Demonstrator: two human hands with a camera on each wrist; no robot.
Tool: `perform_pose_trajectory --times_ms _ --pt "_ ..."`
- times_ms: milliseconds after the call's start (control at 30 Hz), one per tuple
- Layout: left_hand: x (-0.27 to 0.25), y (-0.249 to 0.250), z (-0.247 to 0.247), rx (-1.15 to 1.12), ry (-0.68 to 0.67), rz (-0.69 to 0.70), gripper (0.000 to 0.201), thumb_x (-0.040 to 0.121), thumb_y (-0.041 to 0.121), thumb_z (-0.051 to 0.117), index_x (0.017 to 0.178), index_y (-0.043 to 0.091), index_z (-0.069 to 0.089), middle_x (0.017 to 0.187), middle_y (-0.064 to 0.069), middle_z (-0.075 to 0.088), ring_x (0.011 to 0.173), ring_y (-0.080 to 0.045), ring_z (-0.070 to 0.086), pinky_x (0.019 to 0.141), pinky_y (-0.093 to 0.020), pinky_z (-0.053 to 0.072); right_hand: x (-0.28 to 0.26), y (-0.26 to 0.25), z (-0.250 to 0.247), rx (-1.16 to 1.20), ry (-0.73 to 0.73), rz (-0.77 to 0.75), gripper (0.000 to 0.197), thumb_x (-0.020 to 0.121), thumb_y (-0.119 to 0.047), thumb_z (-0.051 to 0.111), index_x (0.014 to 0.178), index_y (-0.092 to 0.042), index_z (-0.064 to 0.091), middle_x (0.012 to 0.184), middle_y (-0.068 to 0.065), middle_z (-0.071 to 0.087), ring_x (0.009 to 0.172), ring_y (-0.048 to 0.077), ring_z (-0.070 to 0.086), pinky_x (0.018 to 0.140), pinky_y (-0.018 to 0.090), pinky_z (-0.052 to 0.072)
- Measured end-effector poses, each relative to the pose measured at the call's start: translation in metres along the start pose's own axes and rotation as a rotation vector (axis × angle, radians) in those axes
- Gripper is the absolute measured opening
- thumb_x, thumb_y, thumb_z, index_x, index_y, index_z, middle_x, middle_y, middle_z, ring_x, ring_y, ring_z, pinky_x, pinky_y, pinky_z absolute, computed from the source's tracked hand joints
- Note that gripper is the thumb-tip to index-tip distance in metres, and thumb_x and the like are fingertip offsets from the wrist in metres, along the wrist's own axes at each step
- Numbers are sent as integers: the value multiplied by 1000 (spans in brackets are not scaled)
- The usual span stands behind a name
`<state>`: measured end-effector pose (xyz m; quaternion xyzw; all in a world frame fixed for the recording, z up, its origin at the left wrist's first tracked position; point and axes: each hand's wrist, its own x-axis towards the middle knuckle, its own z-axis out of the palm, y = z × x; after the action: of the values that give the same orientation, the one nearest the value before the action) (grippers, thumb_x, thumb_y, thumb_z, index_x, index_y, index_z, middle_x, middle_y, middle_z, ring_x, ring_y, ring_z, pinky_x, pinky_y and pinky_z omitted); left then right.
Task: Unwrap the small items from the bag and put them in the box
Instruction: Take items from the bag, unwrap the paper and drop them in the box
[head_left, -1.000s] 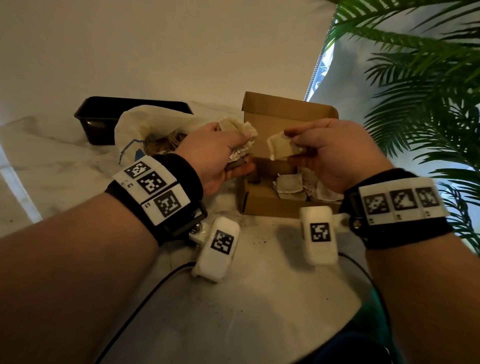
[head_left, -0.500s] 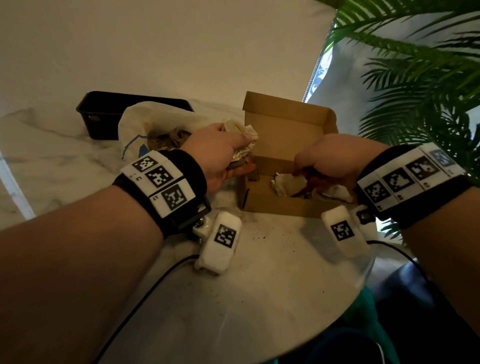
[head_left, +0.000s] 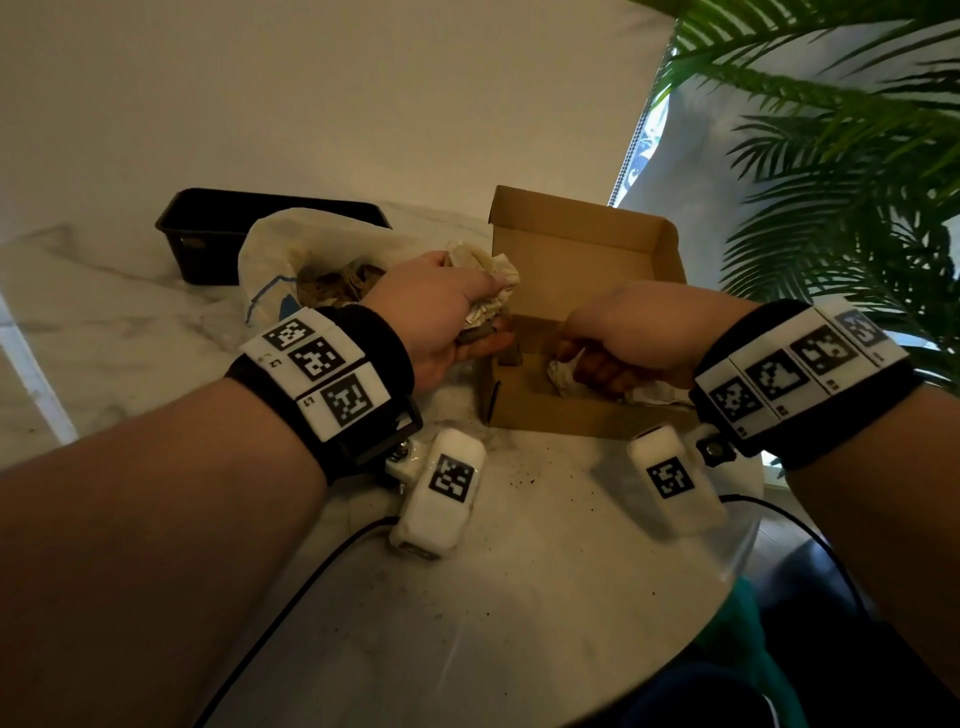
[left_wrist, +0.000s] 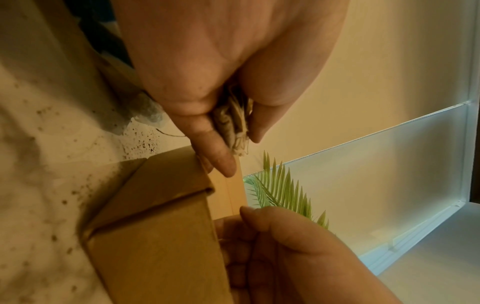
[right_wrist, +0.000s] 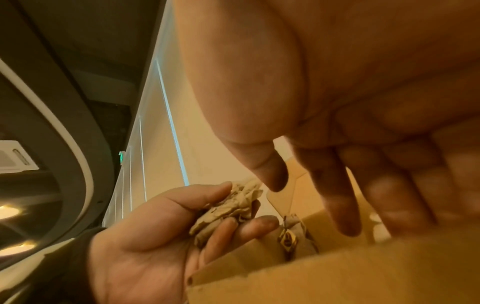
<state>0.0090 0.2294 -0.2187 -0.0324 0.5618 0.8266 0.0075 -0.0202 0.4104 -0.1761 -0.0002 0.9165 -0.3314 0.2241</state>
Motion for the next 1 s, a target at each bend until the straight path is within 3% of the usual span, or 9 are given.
perform_pose_trajectory --times_ms 100,200,333,467,533,633,800,900,1000 --pt "-1 1 0 -15 9 5 21 99 11 61 120 8 64 97 -13 71 81 -26 67 59 -31 61 0 -6 -5 38 90 -93 28 100 -30 53 98 -8 69 78 7 65 65 23 60 65 33 51" --pt "-3 3 2 -78 44 -20 26 100 25 62 122 10 65 99 -11 75 79 -21 72 56 -30 59 4 -16 -4 226 217 -243 27 98 -36 59 103 -12 70 93 8 72 88 27 71 78 41 60" --pt "-5 7 3 -159 38 -86 51 97 56 55 114 12 72 98 -10 76 76 -22 72 56 -30 58 10 -30 9 656 245 -270 32 94 -35 66 118 -14 64 98 2 65 81 18 63 63 33 52" --pt "-8 11 2 -197 -4 -93 65 96 68 43 102 12 75 97 -11 76 74 -23 70 63 -31 58 21 -20 31 1072 169 -362 29 91 -26 68 114 -8 63 81 2 53 62 14 50 46 25 41" --pt "-8 12 2 -177 -25 -101 71 96 71 37 101 12 75 100 -12 77 77 -24 71 65 -32 57 25 -12 38 1093 125 -419 25 91 -24 67 110 -7 64 75 0 51 56 12 47 47 26 38" --pt "-11 12 2 -105 -64 -121 76 96 74 31 97 12 75 97 -13 76 75 -25 70 65 -32 54 24 -9 41 1075 78 -466 27 92 -24 65 111 -4 65 77 6 66 59 18 62 49 28 48" --pt "-15 12 3 20 -116 -176 79 94 76 30 96 12 75 87 -12 74 63 -24 68 52 -24 52 25 -7 47 948 74 -522 62 72 -39 79 120 -3 66 102 20 72 77 30 72 61 36 55" --pt "-17 15 3 57 -126 -177 82 94 77 28 108 10 73 89 -12 73 61 -23 68 48 -24 50 24 -6 48 927 58 -563 42 84 -22 73 118 3 67 101 25 71 75 31 71 55 32 54" --pt "-19 16 2 80 -132 -179 82 93 77 29 111 10 73 88 -13 73 59 -24 68 46 -23 49 23 -5 47 929 53 -568 21 89 -9 69 108 2 68 90 20 73 72 30 71 53 31 54"
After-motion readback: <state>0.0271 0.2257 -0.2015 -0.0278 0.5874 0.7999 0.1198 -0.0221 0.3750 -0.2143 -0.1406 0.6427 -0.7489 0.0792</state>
